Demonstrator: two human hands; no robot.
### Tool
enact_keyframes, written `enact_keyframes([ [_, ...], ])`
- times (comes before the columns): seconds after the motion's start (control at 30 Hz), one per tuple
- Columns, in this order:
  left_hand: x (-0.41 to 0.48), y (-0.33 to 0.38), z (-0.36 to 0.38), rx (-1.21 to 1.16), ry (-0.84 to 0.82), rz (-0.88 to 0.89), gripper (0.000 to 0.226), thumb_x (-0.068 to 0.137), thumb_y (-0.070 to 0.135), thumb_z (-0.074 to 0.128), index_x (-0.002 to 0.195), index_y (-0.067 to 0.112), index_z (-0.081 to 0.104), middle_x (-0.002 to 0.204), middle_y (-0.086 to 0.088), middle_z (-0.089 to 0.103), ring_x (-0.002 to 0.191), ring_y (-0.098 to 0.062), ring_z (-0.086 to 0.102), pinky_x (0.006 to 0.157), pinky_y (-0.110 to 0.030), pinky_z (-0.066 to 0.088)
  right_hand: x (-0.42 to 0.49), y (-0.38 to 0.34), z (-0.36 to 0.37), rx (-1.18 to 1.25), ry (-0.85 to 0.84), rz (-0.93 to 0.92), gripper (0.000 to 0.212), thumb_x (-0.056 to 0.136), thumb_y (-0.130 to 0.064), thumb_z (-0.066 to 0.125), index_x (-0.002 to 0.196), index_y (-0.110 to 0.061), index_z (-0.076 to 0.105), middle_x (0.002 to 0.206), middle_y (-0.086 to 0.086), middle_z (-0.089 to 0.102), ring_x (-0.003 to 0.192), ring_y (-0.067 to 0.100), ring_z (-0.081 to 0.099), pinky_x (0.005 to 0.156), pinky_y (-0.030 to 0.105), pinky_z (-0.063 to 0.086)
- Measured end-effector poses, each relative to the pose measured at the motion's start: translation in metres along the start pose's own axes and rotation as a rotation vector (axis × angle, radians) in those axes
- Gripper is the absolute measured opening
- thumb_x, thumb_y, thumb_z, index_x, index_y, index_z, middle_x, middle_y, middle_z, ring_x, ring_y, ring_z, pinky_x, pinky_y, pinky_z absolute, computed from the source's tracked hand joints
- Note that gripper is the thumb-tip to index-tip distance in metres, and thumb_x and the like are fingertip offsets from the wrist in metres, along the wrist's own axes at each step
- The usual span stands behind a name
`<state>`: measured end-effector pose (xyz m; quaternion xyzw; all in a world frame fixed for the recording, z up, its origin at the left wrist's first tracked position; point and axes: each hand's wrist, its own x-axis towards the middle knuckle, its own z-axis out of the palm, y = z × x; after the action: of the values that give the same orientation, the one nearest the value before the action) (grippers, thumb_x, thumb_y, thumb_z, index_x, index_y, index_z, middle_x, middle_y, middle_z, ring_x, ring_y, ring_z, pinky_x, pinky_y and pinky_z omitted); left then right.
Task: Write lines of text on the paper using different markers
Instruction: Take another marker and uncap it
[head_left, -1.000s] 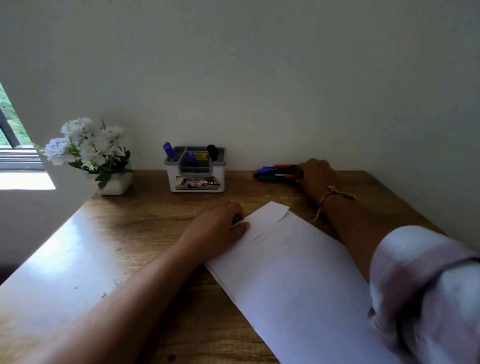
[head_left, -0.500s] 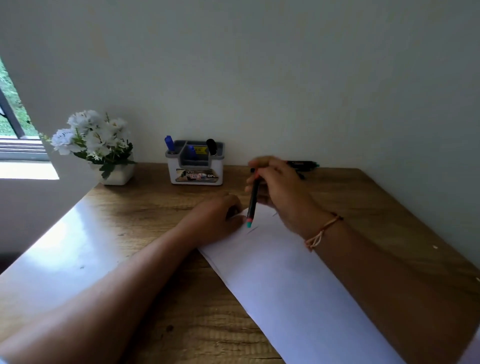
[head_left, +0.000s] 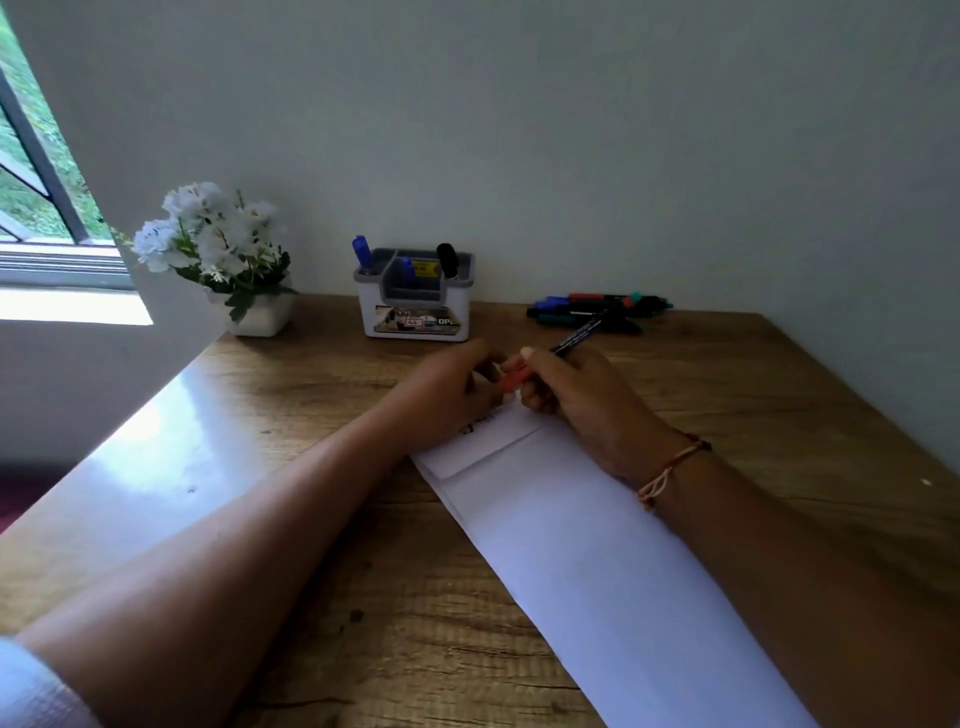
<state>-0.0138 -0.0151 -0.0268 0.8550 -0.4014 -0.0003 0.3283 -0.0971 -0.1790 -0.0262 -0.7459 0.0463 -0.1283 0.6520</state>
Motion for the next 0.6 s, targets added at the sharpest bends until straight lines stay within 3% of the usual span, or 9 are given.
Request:
enact_keyframes([
  [0.1, -0.0016, 0.0010, 0.0001, 0.005, 0.000, 0.040, 0.027, 0.091, 0.019, 0.068, 0.118, 0.022, 0.063, 0.109, 0.006, 0.066, 0.097, -0.011, 0.062, 0.086, -0.035, 0.054, -0.0007, 0.0014, -0.0015, -0.011, -0.021, 0.012, 0.024, 0.100, -0.022, 0.056, 0.098, -0.010, 0.077, 0.083, 0.011, 0.075, 0.075, 0.012, 0.068, 0.073, 0.020, 0.056],
  [0.2, -0.0024, 0.0019, 0.0001, 0.011, 0.018, 0.059, 0.021, 0.090, 0.018, 0.069, 0.110, 0.021, 0.065, 0.099, 0.007, 0.065, 0.091, -0.011, 0.062, 0.083, -0.038, 0.055, 0.0005, 0.0017, -0.0017, 0.040, -0.034, 0.052, 0.024, 0.100, -0.021, 0.056, 0.107, -0.009, 0.076, 0.101, 0.015, 0.076, 0.091, 0.021, 0.070, 0.087, 0.030, 0.057],
  [0.3, -0.0029, 0.0031, -0.0001, -0.003, 0.017, 0.066, 0.015, 0.091, 0.024, 0.069, 0.105, 0.023, 0.066, 0.092, 0.005, 0.065, 0.085, -0.011, 0.060, 0.080, -0.043, 0.053, 0.0015, 0.0015, -0.0011, 0.031, 0.004, 0.051, 0.034, 0.099, -0.036, 0.058, 0.106, -0.009, 0.077, 0.097, 0.015, 0.076, 0.086, 0.020, 0.069, 0.085, 0.031, 0.057],
  [0.5, -0.0045, 0.0071, -0.0017, -0.072, 0.029, 0.109, 0.022, 0.093, 0.034, 0.064, 0.102, 0.014, 0.068, 0.089, -0.007, 0.068, 0.082, -0.024, 0.063, 0.077, -0.050, 0.052, -0.0007, 0.0035, -0.0036, 0.077, -0.011, -0.039, 0.035, 0.095, -0.030, 0.067, 0.102, 0.004, 0.068, 0.085, 0.015, 0.074, 0.082, 0.021, 0.073, 0.080, 0.032, 0.062],
  [0.6, -0.0037, 0.0049, -0.0023, -0.103, 0.049, 0.100, 0.026, 0.095, 0.031, 0.062, 0.103, 0.008, 0.069, 0.083, -0.011, 0.067, 0.072, -0.021, 0.061, 0.068, -0.042, 0.052, 0.0007, 0.0029, -0.0016, 0.122, 0.005, -0.011, 0.041, 0.094, -0.037, 0.067, 0.101, 0.004, 0.069, 0.088, 0.017, 0.077, 0.084, 0.027, 0.076, 0.080, 0.037, 0.062],
])
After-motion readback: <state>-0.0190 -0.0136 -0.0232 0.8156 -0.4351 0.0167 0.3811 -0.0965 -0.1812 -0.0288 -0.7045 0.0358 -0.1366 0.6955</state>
